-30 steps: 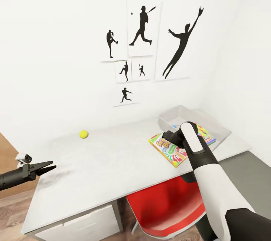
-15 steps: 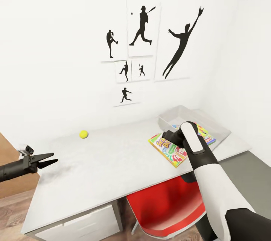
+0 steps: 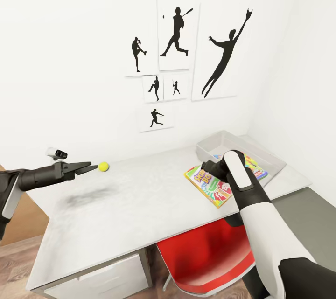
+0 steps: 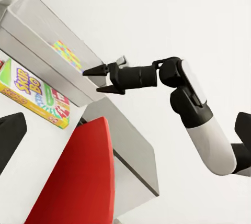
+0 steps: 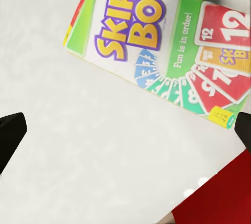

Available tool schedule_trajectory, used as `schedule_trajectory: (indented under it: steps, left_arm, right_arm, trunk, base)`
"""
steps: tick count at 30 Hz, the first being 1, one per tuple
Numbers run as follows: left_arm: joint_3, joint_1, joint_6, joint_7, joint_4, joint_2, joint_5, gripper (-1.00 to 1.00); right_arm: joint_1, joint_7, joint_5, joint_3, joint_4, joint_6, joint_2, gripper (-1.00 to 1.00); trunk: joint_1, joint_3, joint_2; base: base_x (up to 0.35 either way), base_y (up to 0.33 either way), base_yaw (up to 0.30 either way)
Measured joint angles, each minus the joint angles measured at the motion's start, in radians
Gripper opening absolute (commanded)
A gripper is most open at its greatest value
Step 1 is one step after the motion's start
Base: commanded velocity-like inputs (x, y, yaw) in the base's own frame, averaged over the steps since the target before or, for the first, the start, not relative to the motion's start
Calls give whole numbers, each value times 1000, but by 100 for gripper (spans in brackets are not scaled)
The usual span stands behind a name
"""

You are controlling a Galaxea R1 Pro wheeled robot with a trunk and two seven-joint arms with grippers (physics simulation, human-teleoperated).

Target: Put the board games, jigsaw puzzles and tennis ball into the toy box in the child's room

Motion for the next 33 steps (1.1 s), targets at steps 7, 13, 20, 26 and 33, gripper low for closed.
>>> schedule_trajectory:
  steps: [7, 13, 20, 26, 33]
  left_arm:
    - [-1, -6, -1, 6, -2, -9, 2, 100]
    - [3, -7, -3, 7, -3, -9, 0, 100]
    - [8, -7, -2, 6, -6, -7, 1, 100]
    - [8, -7, -2, 6, -6, -7, 2, 100]
    - [8, -7, -4, 6, -6, -7, 2, 100]
  right_arm:
    - [0, 0, 22, 0, -2, -47, -5, 100]
    - [1, 3, 101, 0, 4, -132, -3, 100]
    - [1, 25, 128, 0, 5, -147, 8, 100]
    - [1, 27, 133, 0, 5, -162, 10, 100]
    - [1, 27, 134, 1, 16, -229, 9, 100]
  trunk:
    - [0, 0, 0]
    - [0, 0, 0]
    - [0, 0, 0]
    - [0, 0, 0]
    - [0, 0, 0]
  base:
    - [13, 8, 0]
    - [98, 105, 0]
    - [15, 43, 0]
    - [1, 79, 0]
    - [0, 7, 0]
